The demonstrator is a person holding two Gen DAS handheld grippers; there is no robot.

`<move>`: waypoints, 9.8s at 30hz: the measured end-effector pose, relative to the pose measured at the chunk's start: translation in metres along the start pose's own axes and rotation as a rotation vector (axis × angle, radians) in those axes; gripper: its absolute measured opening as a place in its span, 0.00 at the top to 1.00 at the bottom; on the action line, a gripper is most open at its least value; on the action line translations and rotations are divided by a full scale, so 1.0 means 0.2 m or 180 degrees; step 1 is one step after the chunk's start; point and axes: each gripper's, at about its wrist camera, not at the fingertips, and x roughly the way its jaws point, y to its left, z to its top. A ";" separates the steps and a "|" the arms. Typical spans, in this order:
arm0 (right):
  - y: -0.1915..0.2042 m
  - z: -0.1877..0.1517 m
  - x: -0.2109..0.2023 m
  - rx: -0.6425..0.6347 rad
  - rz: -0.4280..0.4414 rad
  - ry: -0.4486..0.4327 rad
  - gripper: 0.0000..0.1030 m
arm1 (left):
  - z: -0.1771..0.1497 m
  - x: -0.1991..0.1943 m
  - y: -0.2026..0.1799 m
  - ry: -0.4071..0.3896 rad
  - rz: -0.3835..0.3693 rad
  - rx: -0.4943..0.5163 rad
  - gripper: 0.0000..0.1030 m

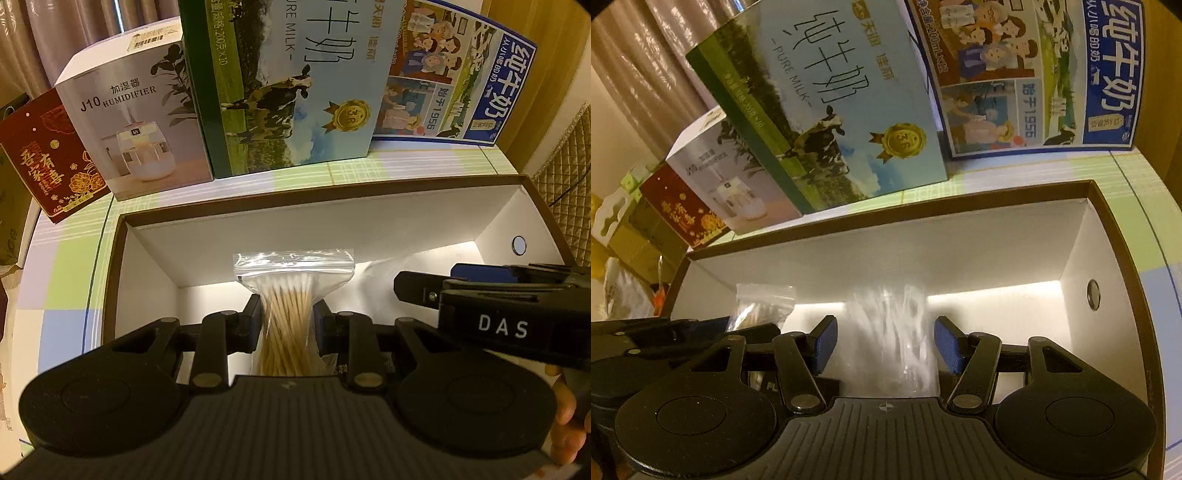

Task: Organize objects
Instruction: 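Lower the floss box and swab bag into the box and open both grippers, then withdraw both grippers up and out of the cardboard box, then move both grippers toward the purple tube and red candy packet, then grasp the purple tube with the left gripper, then grasp the red candy packet with the right gripper while the left gripper holds the tube, then lift the purple tube and red candy packet over the cardboard box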

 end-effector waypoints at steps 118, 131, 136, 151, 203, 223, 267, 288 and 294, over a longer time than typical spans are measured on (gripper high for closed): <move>0.02 -0.88 -1.07 -0.0429 0.0008 0.0093 0.13 | -0.95 -0.95 -0.29 0.0119 -0.0070 -0.0284 0.31; -0.06 -0.97 -1.04 -0.0326 -0.0036 0.0213 0.13 | -1.02 -0.89 -0.31 0.0228 -0.0078 -0.0324 0.30; -0.10 -0.98 -1.02 -0.0262 -0.0083 0.0242 0.13 | -1.05 -0.83 -0.32 0.0316 -0.0113 -0.0338 0.30; -0.23 -1.00 -0.95 -0.0079 -0.0241 0.0360 0.13 | -1.08 -0.59 -0.34 0.0459 -0.0112 -0.0368 0.31; -0.07 -0.94 -0.64 -0.1037 -0.0245 -0.0008 0.42 | -1.19 -0.46 0.08 0.0517 0.0305 -0.0827 0.72; -0.13 -0.99 -0.54 -0.1002 -0.0373 0.0136 0.65 | -1.17 -0.43 0.09 0.0513 0.0294 -0.0774 0.72; -0.18 -1.13 -0.51 -0.1939 -0.0135 0.0553 0.49 | -1.18 -0.42 0.08 0.0542 0.0300 -0.0769 0.72; -0.27 -1.11 -0.61 -0.1168 -0.0359 0.0331 0.69 | -1.17 -0.42 0.06 0.0602 0.0378 -0.0683 0.73; -0.27 -1.10 -0.66 -0.1095 -0.0357 0.0263 0.69 | -1.19 -0.44 0.07 0.0566 0.0315 -0.0715 0.73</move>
